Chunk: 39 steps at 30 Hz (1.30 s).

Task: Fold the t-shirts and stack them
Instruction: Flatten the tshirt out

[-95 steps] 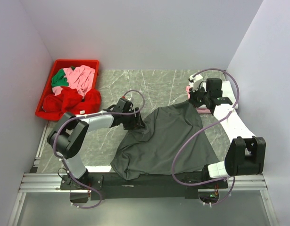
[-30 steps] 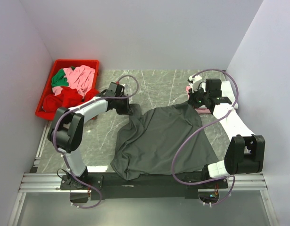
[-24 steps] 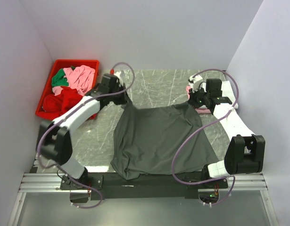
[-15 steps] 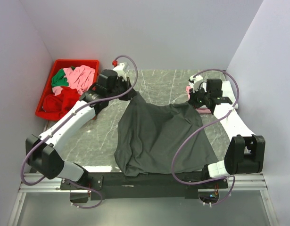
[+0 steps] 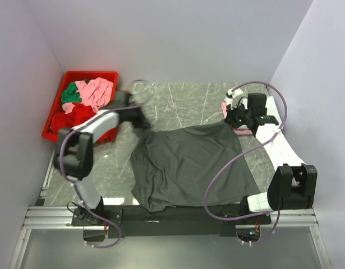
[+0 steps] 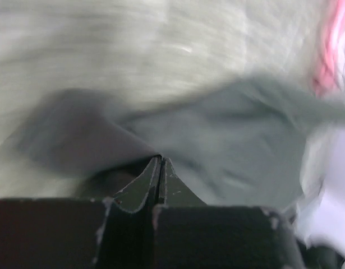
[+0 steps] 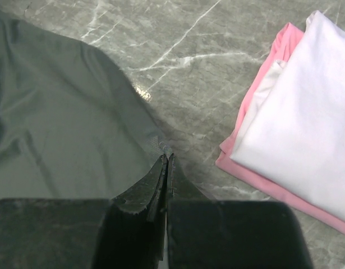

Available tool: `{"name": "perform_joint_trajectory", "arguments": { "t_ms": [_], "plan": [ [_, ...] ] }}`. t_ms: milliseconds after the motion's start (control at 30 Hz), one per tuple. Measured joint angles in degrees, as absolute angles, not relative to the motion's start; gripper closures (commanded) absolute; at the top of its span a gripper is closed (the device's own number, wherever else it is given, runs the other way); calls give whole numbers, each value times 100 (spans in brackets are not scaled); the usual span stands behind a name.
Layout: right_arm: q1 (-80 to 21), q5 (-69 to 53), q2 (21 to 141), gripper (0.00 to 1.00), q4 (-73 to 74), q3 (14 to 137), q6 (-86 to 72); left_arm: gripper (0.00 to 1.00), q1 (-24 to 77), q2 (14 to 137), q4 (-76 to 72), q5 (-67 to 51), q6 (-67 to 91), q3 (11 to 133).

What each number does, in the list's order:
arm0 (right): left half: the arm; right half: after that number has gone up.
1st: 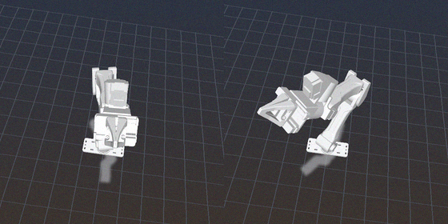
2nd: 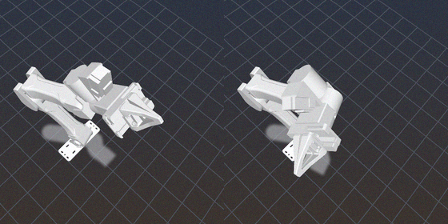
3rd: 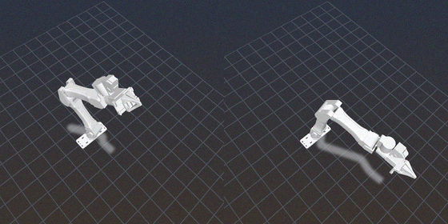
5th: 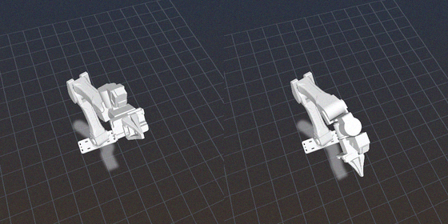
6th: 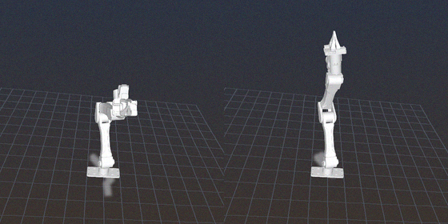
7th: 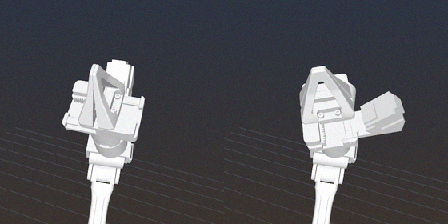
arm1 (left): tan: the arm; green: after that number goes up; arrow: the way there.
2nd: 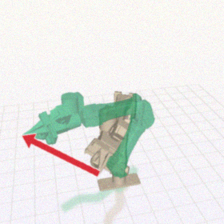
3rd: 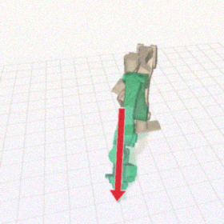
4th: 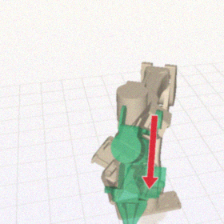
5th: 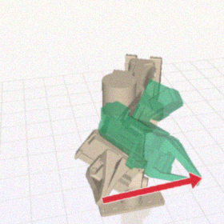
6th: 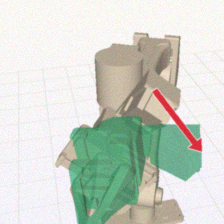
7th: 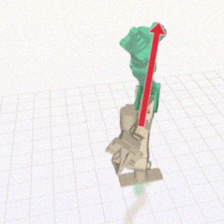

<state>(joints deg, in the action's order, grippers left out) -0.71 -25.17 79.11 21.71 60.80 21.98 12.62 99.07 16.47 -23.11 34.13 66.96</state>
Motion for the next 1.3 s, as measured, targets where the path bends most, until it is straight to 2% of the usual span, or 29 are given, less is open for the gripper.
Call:
{"name": "perform_joint_trajectory", "arguments": {
  "t_ms": [133, 233, 333, 400, 467, 733, 1100, 1167, 1200, 1267, 1300],
  "plan": [
    [-56, -2517, 7850, 100, 2200, 6080, 2198, 100, 2954, 10462, 2032, -2676, 2676, 8329],
    [62, -2547, 7732, 100, 2196, 6080, 2196, 100, 3802, 9946, 1861, -2541, 2547, 8141],
    [154, -2587, 7660, 100, 2189, 6077, 2196, 100, 3199, 9268, 1802, -2049, 2727, 7081],
    [172, -2609, 7655, 100, 2191, 6077, 2196, 100, 2427, 9218, 1767, -1730, 2801, 6466],
    [176, -2624, 7655, 100, 2193, 6075, 2196, 100, 2097, 9367, 1868, -1518, 2768, 6084],
    [178, -2652, 7655, 100, 2196, 6073, 2198, 100, 4589, 9231, 1817, -1752, 2681, 5861],
    [191, -2718, 7655, 100, 2193, 6071, 2198, 99, 5037, 8145, 1778, -1562, 2967, 5065],
    [191, -2733, 7655, 100, 2193, 6066, 2198, 94, 5083, 8040, 1743, -1643, 2989, 4915],
    [191, -2742, 7655, 100, 2193, 6066, 2198, 83, 5116, 8027, 1747, -1680, 3002, 4849],
    [191, -2753, 7655, 100, 2193, 6064, 2198, 70, 5155, 8029, 1800, -1717, 3046, 4768],
    [191, -2755, 7655, 100, 2193, 6064, 2198, 55, 5177, 8018, 1868, -1728, 3070, 4724]
  ]
}}
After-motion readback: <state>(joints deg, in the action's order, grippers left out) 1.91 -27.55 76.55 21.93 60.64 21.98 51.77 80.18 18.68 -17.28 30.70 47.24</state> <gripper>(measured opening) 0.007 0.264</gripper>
